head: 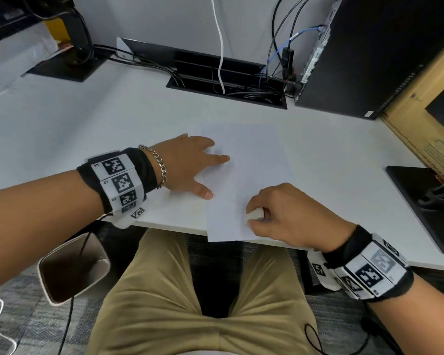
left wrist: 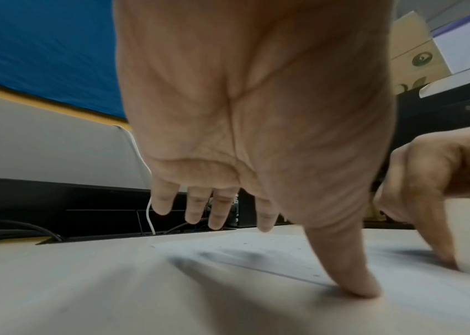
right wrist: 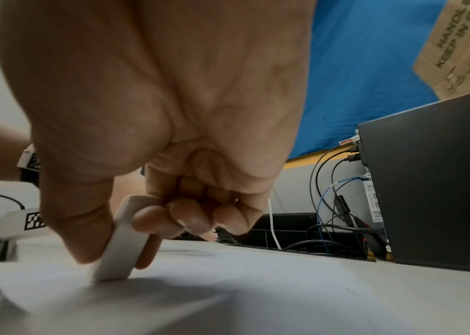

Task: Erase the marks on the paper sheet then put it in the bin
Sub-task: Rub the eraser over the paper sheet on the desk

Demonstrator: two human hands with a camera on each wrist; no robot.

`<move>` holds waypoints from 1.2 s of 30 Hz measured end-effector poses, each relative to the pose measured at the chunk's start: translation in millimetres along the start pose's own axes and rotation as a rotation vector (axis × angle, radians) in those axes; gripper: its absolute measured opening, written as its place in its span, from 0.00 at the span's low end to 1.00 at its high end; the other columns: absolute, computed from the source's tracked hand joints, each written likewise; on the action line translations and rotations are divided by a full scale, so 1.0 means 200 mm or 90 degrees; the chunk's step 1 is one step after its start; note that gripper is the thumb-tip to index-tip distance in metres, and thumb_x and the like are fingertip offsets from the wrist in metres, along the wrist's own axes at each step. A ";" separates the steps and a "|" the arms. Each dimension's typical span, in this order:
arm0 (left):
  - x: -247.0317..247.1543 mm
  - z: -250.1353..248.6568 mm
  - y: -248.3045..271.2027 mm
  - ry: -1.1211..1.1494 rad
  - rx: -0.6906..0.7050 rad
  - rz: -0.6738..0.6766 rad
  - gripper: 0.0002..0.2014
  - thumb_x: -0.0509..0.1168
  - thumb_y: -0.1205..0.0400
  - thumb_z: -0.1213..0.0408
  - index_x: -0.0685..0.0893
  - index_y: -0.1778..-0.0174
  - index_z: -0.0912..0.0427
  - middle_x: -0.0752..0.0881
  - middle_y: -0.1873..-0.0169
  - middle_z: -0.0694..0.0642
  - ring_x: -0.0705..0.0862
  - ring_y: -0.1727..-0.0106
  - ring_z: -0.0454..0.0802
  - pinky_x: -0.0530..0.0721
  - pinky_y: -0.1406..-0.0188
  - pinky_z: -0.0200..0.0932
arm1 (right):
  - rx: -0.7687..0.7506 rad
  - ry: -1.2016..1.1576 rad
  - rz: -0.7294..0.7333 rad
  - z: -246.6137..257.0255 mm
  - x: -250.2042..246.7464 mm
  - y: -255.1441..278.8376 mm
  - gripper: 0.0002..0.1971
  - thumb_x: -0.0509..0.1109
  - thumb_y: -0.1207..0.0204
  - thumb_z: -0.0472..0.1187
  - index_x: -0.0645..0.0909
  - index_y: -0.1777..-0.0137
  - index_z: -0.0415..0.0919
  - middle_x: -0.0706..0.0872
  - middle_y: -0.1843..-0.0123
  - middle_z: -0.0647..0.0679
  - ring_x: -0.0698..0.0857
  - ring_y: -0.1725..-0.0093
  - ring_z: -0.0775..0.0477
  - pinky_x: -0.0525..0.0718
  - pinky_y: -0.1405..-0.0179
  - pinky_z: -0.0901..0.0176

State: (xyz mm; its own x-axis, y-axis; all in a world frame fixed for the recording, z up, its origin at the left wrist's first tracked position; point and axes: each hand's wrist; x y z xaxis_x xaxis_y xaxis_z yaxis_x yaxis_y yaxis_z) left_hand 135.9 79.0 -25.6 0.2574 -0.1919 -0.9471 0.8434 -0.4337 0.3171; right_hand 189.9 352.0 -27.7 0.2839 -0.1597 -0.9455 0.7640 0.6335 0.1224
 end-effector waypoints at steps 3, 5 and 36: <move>0.04 -0.02 0.07 0.079 -0.003 -0.088 0.40 0.61 0.16 0.29 0.60 0.09 0.37 0.64 0.14 0.50 0.70 0.18 0.54 0.76 0.23 0.52 | 0.011 0.003 -0.010 0.01 0.01 0.00 0.14 0.69 0.23 0.56 0.88 0.40 0.57 0.85 0.60 0.60 0.84 0.57 0.59 0.86 0.52 0.55; 0.07 -0.02 0.13 0.177 0.015 -0.103 0.38 0.61 0.16 0.29 0.65 0.10 0.39 0.68 0.16 0.46 0.72 0.20 0.51 0.75 0.22 0.50 | 0.009 0.008 -0.014 0.01 0.00 0.01 0.14 0.69 0.22 0.56 0.88 0.40 0.56 0.85 0.59 0.59 0.84 0.56 0.58 0.86 0.51 0.55; 0.10 -0.13 0.14 0.144 -0.051 0.128 0.67 0.66 0.36 0.14 0.40 0.08 0.36 0.40 0.09 0.33 0.42 0.07 0.57 0.50 0.20 0.87 | -0.169 0.022 0.101 0.16 -0.06 -0.31 0.12 0.74 0.19 0.50 0.90 0.38 0.55 0.82 0.63 0.59 0.79 0.63 0.65 0.72 0.61 0.73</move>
State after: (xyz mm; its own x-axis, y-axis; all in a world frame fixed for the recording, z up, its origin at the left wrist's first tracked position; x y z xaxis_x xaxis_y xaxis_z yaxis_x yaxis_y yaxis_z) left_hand 177.4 86.1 -37.8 0.5142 -0.0620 -0.8554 0.7966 -0.3350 0.5031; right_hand 157.9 291.5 -15.3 0.3651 -0.0202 -0.9308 0.5324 0.8247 0.1909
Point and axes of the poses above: each hand's wrist, its own y-axis away from the middle knuckle, its own x-axis out of the palm, z = x × y
